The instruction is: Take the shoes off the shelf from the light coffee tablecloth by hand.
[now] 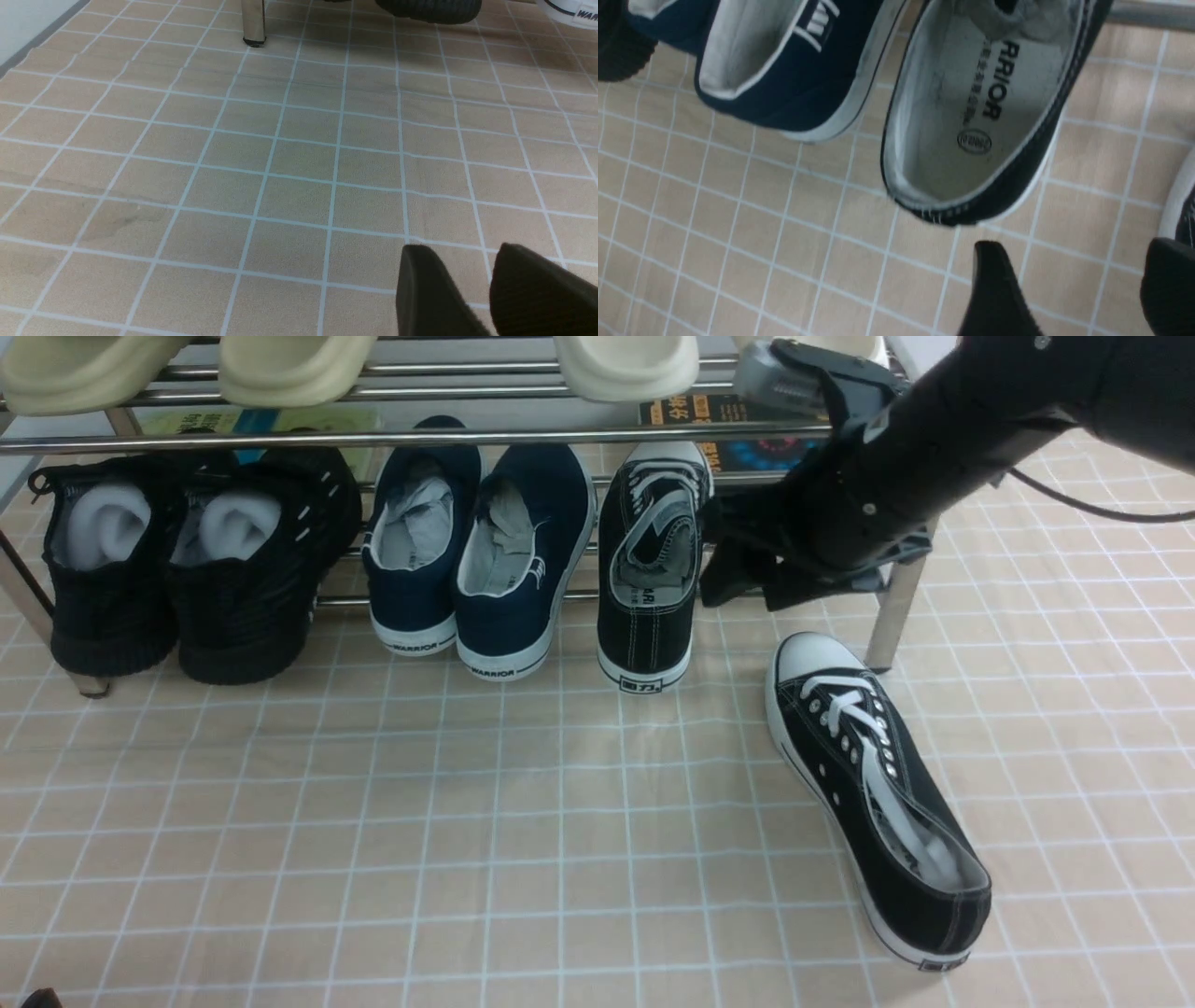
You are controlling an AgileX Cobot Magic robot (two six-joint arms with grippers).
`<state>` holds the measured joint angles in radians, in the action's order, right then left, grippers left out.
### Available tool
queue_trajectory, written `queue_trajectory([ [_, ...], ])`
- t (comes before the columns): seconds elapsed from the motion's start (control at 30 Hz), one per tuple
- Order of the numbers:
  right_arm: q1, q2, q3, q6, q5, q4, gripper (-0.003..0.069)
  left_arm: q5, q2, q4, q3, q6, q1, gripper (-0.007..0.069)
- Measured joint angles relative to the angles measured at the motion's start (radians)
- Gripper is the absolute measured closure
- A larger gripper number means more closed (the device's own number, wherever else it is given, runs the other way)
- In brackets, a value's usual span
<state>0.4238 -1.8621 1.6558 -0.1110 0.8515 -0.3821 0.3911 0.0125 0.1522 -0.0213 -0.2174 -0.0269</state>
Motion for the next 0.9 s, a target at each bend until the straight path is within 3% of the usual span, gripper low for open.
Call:
queue_trajectory([
  [0.13, 0.0, -0.086, 0.084, 0.001, -0.018, 0.002, 0.0238, 0.0, 0.0, 0.0, 0.0, 0.0, 0.0, 0.0384],
  [0.37, 0.0, -0.244, 0.154, 0.014, -0.208, 0.024, 0.0249, 0.0, 0.0, 0.0, 0.0, 0.0, 0.0, 0.0384],
  [0.47, 0.001, -0.251, 0.159, 0.017, -0.22, 0.027, 0.0308, 0.0, 0.0, 0.0, 0.0, 0.0, 0.0, 0.0384],
  [0.53, 0.001, -0.254, 0.161, 0.031, -0.223, 0.032, 0.0438, 0.0, 0.0, 0.0, 0.0, 0.0, 0.0, 0.0384],
  [0.57, 0.001, -0.254, 0.161, 0.033, -0.222, 0.032, 0.0464, 0.0, 0.0, 0.0, 0.0, 0.0, 0.0, 0.0384],
  [0.63, 0.0, -0.251, 0.162, 0.053, -0.206, 0.042, 0.0617, 0.0, 0.0, 0.0, 0.0, 0.0, 0.0, 0.0384],
  [0.67, -0.001, -0.247, 0.162, 0.053, -0.198, 0.048, 0.0643, 0.0, 0.0, 0.0, 0.0, 0.0, 0.0, 0.0384],
  [0.87, -0.003, -0.202, 0.162, 0.056, -0.059, 0.072, 0.0656, 0.0, 0.0, 0.0, 0.0, 0.0, 0.0, 0.0384],
  [0.9, -0.002, -0.175, 0.159, 0.058, 0.033, 0.078, 0.0656, 0.0, 0.0, 0.0, 0.0, 0.0, 0.0, 0.0384],
])
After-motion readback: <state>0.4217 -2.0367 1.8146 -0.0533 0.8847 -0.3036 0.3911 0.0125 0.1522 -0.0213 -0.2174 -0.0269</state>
